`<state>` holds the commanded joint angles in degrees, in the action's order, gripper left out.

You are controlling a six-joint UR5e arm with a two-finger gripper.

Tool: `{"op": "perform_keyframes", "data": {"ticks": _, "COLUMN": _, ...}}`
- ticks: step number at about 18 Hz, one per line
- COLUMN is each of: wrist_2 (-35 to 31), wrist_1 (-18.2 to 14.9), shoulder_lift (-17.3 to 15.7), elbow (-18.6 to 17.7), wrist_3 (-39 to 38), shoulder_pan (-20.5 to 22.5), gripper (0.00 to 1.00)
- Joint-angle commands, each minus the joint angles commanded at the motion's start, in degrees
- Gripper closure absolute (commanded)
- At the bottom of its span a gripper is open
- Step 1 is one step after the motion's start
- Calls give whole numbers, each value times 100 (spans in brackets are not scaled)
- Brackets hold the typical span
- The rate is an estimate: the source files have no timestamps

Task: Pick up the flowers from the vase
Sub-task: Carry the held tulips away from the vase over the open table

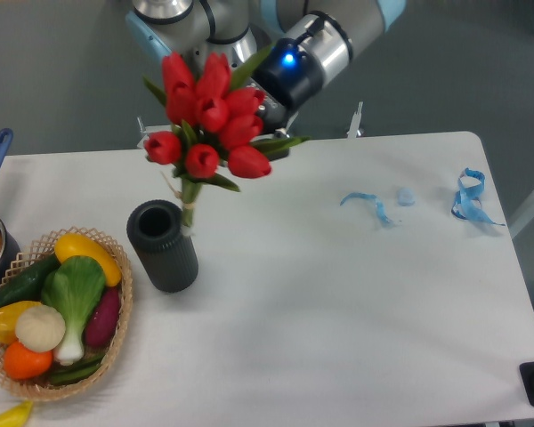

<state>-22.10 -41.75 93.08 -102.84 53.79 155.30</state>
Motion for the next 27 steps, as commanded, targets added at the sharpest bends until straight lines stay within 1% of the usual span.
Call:
{"op": "perform_keyframes", "data": {"ticks": 2, "wrist_2": -879, "wrist_1": -9, "shoulder_lift": -88, "elbow": 44, "wrist_3": 9, "shoulder_pan": -9, "gripper": 100}}
{"op": "perform_keyframes", "data": {"ticks": 3, "wrist_2": -1153, "wrist_1": -9, "shoulder_lift": -88, "elbow": 44, "wrist_3": 18, "shoulder_pan": -26, "gripper": 100}}
{"op": "perform_keyframes", "data": {"ticks": 7, "wrist_2": -1462, "wrist_1": -26, "shoulder_lift": -97, "elbow": 36, "wrist_3": 157, "shoulder_pan": -26, "gripper": 100}}
{"op": "perform_keyframes", "data": {"ticks": 12, "wrist_2": -3034, "wrist_1": -79, "shoulder_lift": -106, "elbow": 18, "wrist_3": 167, "shoulder_pan": -105, "gripper": 100}}
{"op": "perform_keyframes", "data": {"ticks": 14, "wrist_2": -3317, "wrist_1": -88, "shoulder_lift": -27, "elbow": 0, "wrist_3": 167, "shoulder_pan": -237, "gripper": 100}}
{"op": "perform_keyframes", "data": {"ticks": 16, "wrist_2": -3606, "wrist_1": -79, "shoulder_lift": 61, "elbow": -52, "wrist_3": 167, "shoulder_pan": -272, "gripper": 100}}
{"op": "perform_keyframes", "data": {"ticks": 17, "wrist_2": -3756, "wrist_1": -88, "shoulder_lift": 61, "elbow": -122, "wrist_3": 176, "shoulder_pan": -290, "gripper": 100}}
{"op": "perform_keyframes", "data": {"ticks": 19, "wrist_2": -3898, "wrist_1": -70, "shoulder_lift": 53, "elbow": -437, "wrist_3": 220, "shoulder_pan": -386, "gripper": 100}}
{"op": "perform_keyframes", "data": {"ticks": 20, "wrist_2": -3942, "wrist_1": -70, "shoulder_lift": 61, "elbow": -491, "wrist_3": 272, "shoulder_pan": -387, "gripper": 100}}
{"op": "perform_keyframes", "data": {"ticks": 22, "wrist_2": -4117, "wrist_1": -70, "shoulder_lift": 184, "elbow": -492, "wrist_3": 255, "shoulder_pan": -413, "gripper": 100}}
{"op": "perform_keyframes", "data": {"ticks": 25, "wrist_2": -4451, "wrist_1": -96, "shoulder_lift": 412, "elbow": -378, "wrist_3": 238, "shoulder_pan": -518, "gripper": 100}}
{"op": "perform_keyframes", "data": {"ticks": 27, "wrist_2": -4845, "wrist_1": -123, "shoulder_lift": 579, "elbow": -281, "wrist_3": 229, "shoulder_pan": -536, "gripper": 100}}
